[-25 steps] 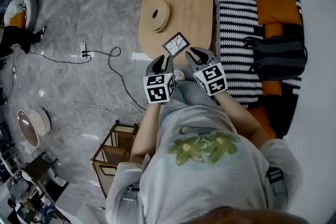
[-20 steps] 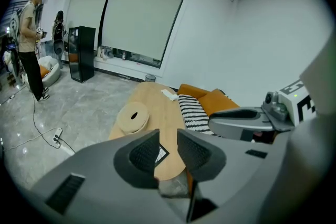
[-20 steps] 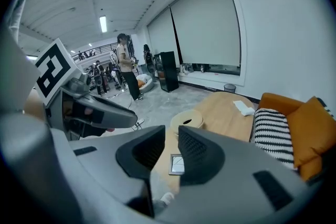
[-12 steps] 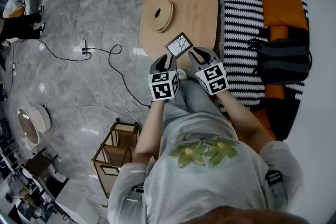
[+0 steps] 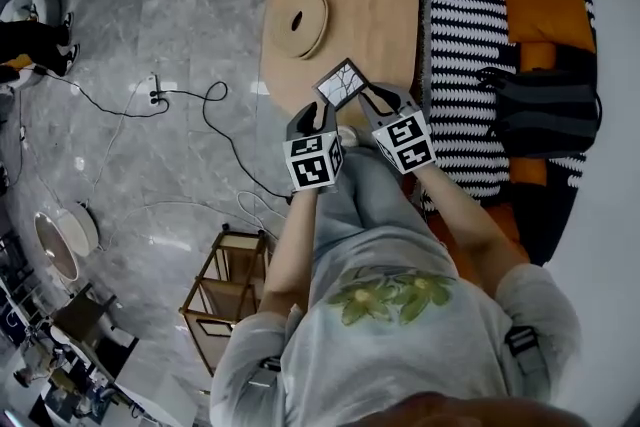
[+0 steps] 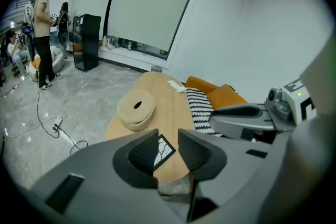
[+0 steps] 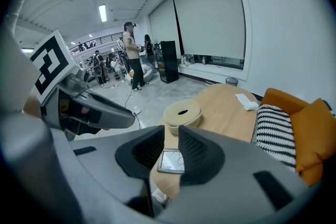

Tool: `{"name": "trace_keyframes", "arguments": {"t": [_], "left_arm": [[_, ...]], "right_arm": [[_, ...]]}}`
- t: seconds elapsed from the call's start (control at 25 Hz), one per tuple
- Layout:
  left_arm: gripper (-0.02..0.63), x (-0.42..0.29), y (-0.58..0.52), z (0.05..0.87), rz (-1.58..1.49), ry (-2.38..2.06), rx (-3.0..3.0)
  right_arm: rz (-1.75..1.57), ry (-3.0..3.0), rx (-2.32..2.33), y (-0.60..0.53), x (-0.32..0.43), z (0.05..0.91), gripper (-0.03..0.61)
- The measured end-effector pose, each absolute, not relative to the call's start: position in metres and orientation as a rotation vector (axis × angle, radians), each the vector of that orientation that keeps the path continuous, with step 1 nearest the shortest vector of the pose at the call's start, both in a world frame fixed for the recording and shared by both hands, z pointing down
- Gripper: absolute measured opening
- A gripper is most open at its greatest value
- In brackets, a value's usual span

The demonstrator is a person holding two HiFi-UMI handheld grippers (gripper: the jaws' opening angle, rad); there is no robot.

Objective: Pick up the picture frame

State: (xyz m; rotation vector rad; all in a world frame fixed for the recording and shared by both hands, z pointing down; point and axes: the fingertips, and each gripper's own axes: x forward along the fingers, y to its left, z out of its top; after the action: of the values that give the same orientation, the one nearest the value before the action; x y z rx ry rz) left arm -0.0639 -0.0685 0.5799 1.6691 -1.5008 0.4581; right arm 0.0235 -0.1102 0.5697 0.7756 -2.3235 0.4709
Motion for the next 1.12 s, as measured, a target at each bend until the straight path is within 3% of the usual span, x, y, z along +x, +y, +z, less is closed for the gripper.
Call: {"name": "trace_keyframes", "arguments": {"t": [1.12], "left_arm": [[0.115,-0.064,-0.068,0.670,0.500,-1.465,1.581]], "right_arm": [[0.492,-2.235,0.740,-0.123,0.036,0.669,0.084]]}}
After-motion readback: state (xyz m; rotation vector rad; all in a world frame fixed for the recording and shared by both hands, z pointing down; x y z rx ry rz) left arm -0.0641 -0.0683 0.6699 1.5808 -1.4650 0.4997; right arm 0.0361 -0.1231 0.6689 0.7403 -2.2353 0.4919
